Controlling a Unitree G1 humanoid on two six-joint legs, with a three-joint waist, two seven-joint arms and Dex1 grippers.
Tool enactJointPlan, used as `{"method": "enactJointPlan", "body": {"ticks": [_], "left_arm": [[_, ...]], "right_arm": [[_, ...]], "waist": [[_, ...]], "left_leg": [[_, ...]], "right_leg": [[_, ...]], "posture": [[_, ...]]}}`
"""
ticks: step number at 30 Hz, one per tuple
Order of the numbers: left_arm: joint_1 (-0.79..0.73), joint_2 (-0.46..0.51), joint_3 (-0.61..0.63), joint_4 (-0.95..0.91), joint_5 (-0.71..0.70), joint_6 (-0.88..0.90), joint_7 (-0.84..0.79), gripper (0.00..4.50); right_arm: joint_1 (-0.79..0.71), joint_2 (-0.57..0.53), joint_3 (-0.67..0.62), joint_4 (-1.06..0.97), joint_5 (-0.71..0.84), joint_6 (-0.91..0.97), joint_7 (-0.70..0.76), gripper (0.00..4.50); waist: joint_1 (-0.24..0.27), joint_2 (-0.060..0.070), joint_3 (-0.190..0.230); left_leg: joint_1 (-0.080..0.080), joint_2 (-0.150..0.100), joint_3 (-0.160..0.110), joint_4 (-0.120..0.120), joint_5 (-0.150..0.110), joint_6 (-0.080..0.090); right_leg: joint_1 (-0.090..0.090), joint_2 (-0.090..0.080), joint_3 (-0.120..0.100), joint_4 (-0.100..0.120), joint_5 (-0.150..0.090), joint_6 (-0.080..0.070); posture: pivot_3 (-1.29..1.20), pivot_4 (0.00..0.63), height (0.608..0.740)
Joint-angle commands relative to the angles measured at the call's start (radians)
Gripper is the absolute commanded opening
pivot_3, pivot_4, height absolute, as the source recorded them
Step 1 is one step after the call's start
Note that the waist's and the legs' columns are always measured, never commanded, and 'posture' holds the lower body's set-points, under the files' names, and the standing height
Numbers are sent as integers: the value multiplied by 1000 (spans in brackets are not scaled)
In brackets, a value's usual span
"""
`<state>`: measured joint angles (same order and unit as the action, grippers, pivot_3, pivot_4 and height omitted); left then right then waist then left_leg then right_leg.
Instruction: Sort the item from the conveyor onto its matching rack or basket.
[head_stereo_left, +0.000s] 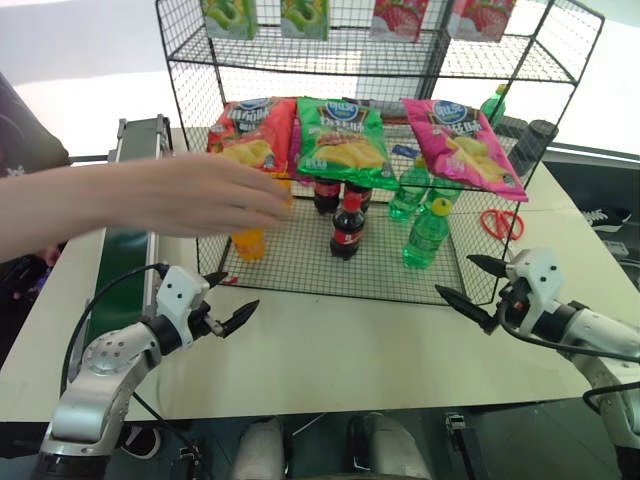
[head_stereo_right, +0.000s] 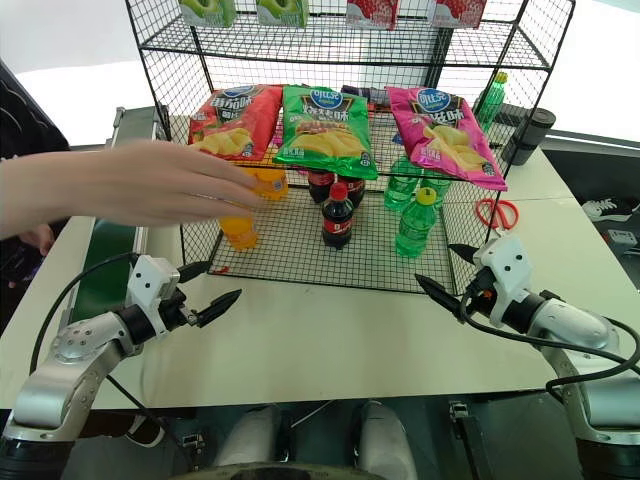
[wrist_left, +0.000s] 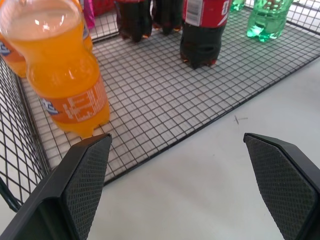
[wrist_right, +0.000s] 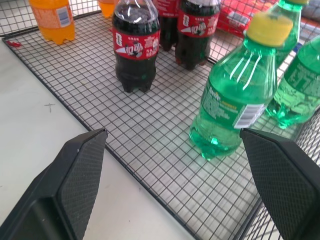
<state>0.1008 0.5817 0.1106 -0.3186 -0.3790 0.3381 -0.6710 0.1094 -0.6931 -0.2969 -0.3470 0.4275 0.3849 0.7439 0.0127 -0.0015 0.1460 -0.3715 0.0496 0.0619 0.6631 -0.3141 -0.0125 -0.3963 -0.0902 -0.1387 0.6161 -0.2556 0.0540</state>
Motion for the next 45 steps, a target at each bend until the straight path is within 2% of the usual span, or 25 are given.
{"method": "enactJointPlan", "body": {"ticks": [1,17,45], "left_arm": [[-11,-1,7,-16,8,-18,-1,4500],[-57,-8,-15,6,24,-20,-9,4500],[-19,-28,-9,-34,21,-20,-7,4500]], "right_arm": [[-6,2,-16,1,-2,-39,6,4423],[5,13,7,44,-36,-109,19,4423],[-48,4,38,139,-66,-164,62,4423]], "waist": [[1,0,0],[1,0,0],[0,0,0]], "left_leg": [[0,0,0,0,0,0],[0,0,0,0,0,0],[1,0,0,0,0,0]], "right_leg": [[0,0,0,0,0,0],[0,0,0,0,0,0],[0,0,0,1,0,0]], "posture": [[0,150,736],[0,150,736],[0,150,736]]}}
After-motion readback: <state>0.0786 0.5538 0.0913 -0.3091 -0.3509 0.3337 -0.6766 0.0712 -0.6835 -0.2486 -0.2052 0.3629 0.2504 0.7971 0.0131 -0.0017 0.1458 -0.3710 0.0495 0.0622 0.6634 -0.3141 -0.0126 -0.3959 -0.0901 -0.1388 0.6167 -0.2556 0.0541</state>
